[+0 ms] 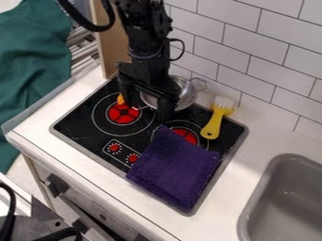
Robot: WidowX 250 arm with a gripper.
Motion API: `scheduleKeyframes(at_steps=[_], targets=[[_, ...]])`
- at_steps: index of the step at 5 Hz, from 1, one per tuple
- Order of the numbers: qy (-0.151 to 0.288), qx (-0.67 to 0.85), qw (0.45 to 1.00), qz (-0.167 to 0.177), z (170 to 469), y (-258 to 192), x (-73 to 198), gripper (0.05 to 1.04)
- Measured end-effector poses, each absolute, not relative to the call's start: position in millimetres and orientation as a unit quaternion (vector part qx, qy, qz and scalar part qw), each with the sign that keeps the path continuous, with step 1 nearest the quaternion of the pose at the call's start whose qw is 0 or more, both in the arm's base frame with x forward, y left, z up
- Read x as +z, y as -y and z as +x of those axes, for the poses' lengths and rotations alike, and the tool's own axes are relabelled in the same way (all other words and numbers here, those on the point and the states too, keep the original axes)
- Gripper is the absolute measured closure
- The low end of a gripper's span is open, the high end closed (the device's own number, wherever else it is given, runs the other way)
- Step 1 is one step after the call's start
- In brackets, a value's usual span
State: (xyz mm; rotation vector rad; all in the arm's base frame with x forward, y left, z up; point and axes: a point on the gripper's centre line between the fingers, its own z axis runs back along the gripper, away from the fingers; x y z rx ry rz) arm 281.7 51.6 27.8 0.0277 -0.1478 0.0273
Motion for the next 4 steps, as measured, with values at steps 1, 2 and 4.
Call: scheduleKeyframes(at_steps=[1,2,4], targets=[[0.061,0.015,0.998,0.007,275.4,-48.9,19.1,0.073],[0.07,0.023,0.997,-0.031,258.7,-36.5,8.9,0.073],[0.102,0.01,0.995,-0.019,254.9,4.2,12.8,0.073]])
